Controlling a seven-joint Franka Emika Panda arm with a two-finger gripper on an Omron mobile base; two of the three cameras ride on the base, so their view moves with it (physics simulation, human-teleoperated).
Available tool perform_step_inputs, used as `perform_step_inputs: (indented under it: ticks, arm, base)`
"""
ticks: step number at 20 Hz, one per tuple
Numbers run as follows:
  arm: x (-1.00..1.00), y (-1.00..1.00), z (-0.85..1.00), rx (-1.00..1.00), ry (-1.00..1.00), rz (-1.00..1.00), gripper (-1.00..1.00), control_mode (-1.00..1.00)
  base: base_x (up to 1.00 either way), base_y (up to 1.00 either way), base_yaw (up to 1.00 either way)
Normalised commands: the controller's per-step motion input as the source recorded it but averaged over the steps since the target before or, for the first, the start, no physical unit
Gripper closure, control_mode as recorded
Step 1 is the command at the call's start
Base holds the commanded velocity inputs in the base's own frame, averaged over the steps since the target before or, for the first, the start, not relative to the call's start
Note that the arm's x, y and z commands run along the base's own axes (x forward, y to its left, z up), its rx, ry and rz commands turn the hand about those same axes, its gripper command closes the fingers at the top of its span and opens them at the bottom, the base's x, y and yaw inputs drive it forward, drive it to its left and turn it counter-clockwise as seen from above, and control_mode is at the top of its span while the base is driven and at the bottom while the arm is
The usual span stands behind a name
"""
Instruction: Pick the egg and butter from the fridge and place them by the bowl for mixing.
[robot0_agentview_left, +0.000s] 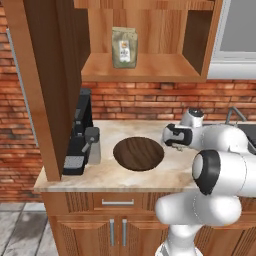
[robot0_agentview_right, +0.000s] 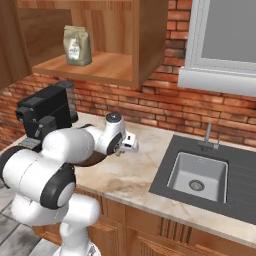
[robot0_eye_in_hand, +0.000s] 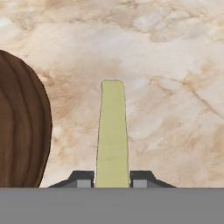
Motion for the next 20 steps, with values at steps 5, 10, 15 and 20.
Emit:
perform_step_inputs:
  ticks: [5,10,15,20]
  arm:
    - [0.33,0.00,-0.20,0.09,0.00,0.00,1.00,-1.00]
    - [0.19,0.00,-0.19,0.03,0.00,0.00,1.00,-1.00]
    - [0.10,0.00,-0.29,0.00,0.00,-0.02,1.00,-1.00]
    - [0.21,0.00,-0.21,0.01,0.00,-0.06,1.00,-1.00]
  base:
    - [0.00,0.00,0.00]
    - [0.00,0.00,0.00]
    - [0.00,0.00,0.00]
    - [0.00,0.00,0.00]
